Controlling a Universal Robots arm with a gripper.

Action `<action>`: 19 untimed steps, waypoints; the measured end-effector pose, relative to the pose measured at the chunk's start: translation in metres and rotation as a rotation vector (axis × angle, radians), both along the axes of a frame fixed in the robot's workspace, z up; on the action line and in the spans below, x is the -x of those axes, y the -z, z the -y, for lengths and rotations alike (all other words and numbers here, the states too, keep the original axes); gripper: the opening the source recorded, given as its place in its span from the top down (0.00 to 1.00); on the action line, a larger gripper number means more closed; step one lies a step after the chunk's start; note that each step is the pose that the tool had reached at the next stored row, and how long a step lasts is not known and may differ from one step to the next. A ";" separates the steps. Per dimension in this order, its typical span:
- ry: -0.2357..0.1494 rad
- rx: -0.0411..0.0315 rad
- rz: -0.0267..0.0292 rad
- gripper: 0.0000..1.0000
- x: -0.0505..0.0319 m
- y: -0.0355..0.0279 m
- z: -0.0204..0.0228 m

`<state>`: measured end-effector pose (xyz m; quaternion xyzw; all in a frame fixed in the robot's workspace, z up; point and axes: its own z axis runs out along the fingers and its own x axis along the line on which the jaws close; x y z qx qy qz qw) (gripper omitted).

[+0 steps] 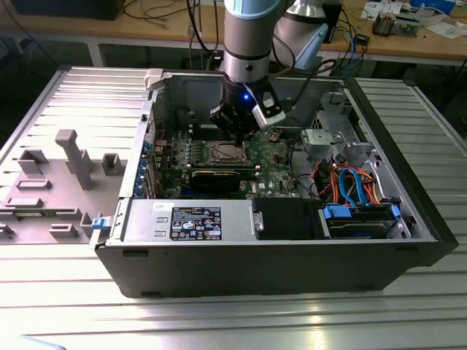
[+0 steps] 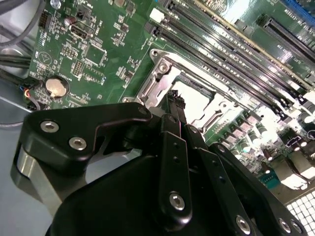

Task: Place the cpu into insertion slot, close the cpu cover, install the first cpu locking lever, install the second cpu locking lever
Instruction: 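Install the second cpu locking lever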

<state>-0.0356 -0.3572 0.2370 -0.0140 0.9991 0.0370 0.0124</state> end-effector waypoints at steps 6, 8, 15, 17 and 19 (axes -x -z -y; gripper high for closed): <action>0.000 0.0014 0.0000 0.89 0.0000 -0.0077 0.0022; 0.000 0.0070 0.0001 0.89 0.0000 -0.0076 0.0042; 0.000 0.0438 0.0002 0.89 0.0000 -0.0073 0.0047; 0.000 0.0659 -0.0008 0.89 0.0000 -0.0074 0.0051; 0.000 0.0880 -0.0017 0.89 -0.0001 -0.0058 0.0052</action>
